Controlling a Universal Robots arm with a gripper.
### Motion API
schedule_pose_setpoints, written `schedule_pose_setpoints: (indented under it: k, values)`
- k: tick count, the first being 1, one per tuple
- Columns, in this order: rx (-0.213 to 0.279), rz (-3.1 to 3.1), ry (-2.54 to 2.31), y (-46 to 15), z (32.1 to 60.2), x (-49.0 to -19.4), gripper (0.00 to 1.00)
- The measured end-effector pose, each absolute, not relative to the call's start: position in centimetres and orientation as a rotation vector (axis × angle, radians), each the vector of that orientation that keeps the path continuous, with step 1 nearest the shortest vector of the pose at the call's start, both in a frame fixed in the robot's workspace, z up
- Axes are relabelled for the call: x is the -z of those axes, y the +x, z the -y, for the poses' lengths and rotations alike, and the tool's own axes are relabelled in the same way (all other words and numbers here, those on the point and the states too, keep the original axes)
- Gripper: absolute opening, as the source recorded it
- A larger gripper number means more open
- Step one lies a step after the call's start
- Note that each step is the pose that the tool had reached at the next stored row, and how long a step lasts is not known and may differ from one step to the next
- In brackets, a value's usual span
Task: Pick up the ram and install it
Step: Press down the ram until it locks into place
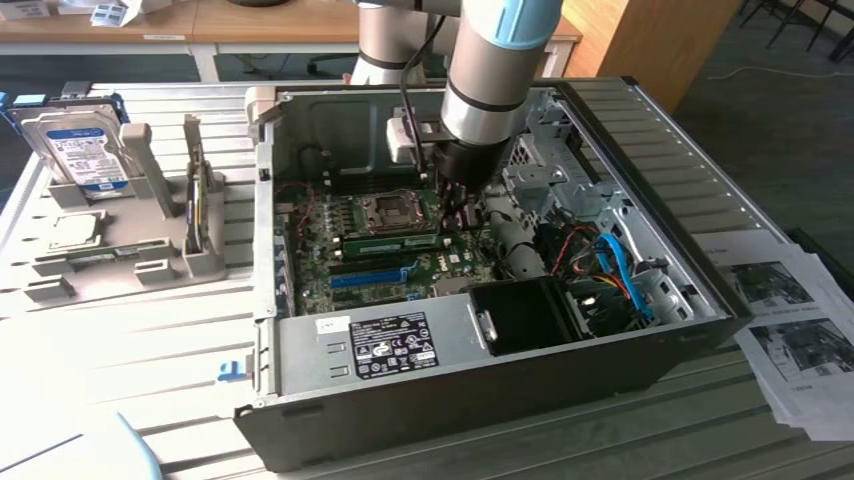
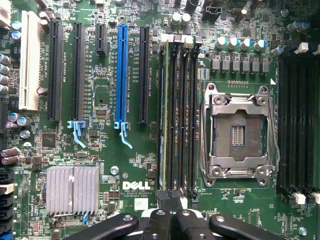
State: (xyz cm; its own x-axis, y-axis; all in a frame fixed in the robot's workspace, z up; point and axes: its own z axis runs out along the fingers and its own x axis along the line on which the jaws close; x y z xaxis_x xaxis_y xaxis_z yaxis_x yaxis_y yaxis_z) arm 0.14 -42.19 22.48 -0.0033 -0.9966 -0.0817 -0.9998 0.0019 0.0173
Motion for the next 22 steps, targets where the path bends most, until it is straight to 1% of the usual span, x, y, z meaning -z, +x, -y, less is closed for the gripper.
schedule_pose_setpoints:
  k: [22]
  values:
    - [-0.109, -2.19, -2.185, 0.14, 42.18, -22.32, 0.09]
